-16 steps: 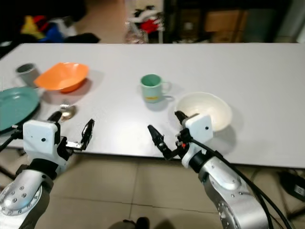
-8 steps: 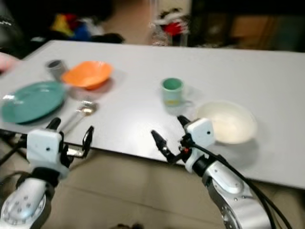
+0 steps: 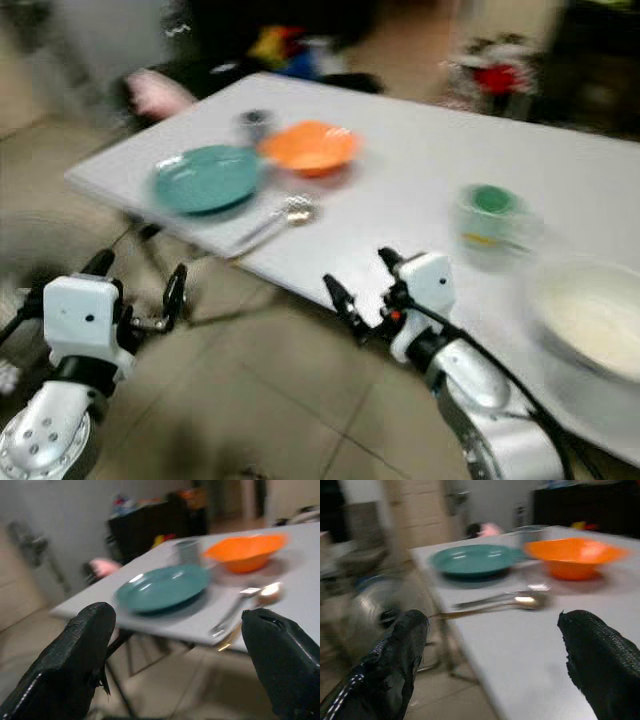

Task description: Setting the table

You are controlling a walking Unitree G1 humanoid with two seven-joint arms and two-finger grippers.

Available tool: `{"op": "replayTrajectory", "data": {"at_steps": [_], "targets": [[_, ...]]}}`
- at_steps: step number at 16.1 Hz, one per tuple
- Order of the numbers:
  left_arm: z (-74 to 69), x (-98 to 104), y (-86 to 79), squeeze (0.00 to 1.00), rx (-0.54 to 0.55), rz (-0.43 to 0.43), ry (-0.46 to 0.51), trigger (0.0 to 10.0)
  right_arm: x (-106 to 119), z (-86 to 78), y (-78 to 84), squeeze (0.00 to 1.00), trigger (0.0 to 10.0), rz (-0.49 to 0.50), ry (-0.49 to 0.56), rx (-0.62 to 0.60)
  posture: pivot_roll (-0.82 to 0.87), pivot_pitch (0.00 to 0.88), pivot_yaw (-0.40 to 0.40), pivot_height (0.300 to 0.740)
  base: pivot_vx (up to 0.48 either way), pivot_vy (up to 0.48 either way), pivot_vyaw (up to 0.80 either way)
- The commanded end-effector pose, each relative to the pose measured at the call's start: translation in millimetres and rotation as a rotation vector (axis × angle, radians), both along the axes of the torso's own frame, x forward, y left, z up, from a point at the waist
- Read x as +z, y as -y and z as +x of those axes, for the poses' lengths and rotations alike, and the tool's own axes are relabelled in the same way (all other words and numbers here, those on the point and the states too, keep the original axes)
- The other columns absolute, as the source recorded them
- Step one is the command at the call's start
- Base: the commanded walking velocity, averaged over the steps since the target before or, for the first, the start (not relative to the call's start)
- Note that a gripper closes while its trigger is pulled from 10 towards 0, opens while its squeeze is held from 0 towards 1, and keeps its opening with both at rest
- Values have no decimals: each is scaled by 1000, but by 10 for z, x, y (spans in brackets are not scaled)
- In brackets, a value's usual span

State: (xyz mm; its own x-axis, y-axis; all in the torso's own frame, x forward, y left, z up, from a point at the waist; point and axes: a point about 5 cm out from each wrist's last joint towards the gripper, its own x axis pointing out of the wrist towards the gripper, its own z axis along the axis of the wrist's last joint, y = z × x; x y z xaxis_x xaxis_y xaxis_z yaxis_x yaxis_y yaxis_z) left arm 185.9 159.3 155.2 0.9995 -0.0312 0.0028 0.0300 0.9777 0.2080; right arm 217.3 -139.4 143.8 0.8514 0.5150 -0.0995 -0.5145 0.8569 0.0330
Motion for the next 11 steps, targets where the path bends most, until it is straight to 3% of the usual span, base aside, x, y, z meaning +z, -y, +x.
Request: {"op": "replayTrajectory", "data": {"at_steps": [1,4,11], "targets": [[2,4,-10,1000,7,6,1,10000,-5,-4,-10,1000,10000,9,-1,10,-58,0,83,740,0,0,788],[-4,5,-13,1000,16,-5,-1,10000,-12,1,-15,1000,10000,17,-5,5,-54,0,82,740,0,0,788],[-9,15,-30,1000,28,-7,-3,10000,8,41,-30,1000,10000,33,-1,-12,-52,0,78,740,0,301,788]]}}
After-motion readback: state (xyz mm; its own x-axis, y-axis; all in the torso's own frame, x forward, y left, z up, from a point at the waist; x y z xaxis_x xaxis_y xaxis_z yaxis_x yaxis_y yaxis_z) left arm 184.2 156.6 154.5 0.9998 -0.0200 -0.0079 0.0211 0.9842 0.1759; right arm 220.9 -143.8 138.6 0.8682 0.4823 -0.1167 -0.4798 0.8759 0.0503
